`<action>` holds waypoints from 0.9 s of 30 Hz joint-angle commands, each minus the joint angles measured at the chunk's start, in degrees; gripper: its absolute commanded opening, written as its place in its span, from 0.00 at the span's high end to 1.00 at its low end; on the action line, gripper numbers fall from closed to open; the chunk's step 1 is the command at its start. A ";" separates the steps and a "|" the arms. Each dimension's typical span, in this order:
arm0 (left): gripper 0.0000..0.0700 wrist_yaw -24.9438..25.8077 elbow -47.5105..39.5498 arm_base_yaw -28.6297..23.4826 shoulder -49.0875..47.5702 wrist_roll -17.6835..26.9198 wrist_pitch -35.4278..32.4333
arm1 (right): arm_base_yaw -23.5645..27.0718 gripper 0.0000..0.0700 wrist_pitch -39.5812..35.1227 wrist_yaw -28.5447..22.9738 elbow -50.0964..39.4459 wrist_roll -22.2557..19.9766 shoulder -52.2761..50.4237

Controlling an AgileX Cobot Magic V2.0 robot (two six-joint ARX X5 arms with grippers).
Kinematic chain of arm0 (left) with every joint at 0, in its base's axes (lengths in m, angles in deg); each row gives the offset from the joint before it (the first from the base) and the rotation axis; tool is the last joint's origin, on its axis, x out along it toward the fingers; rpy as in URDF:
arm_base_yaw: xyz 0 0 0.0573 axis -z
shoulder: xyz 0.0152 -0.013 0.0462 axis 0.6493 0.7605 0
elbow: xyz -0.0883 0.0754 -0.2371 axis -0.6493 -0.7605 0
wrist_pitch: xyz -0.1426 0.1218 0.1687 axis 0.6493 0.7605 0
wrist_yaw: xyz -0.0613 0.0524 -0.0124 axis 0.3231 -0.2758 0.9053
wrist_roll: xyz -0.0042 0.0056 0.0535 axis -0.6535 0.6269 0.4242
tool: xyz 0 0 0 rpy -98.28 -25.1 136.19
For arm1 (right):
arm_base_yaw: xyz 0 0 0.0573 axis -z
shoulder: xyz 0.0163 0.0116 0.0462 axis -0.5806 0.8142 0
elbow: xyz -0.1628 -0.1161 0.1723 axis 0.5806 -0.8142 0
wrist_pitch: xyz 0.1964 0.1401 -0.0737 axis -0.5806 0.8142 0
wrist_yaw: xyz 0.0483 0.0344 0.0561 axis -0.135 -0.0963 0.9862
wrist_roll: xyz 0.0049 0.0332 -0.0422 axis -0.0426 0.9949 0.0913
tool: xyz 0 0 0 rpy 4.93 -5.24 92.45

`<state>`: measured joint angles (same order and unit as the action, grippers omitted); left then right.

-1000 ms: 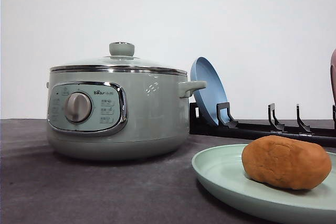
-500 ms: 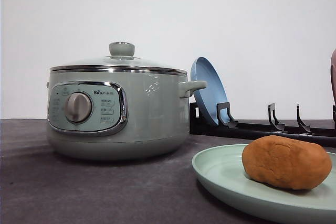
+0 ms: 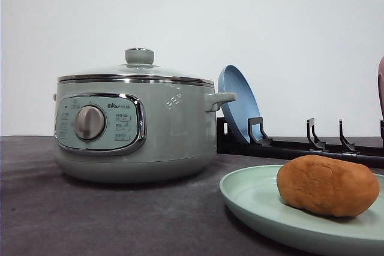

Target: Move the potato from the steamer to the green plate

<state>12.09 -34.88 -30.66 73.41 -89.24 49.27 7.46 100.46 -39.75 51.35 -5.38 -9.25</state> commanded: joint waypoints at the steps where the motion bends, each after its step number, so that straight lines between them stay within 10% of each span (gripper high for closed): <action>1: 0.98 -0.55 -4.35 -2.09 -2.57 1.83 -0.63 | -0.28 0.94 -0.68 0.04 0.57 -0.50 0.13; 8: 0.98 -8.45 -15.77 -7.54 -9.33 2.34 -1.12 | -0.28 0.94 -0.72 0.04 0.57 -0.50 0.13; 27: 0.98 -9.49 -24.80 -7.94 -9.34 4.17 -9.56 | -0.28 0.94 -1.07 0.04 0.57 -0.50 0.13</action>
<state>2.78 -58.51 -38.65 64.21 -85.72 40.62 7.46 99.98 -39.75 51.35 -5.41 -9.27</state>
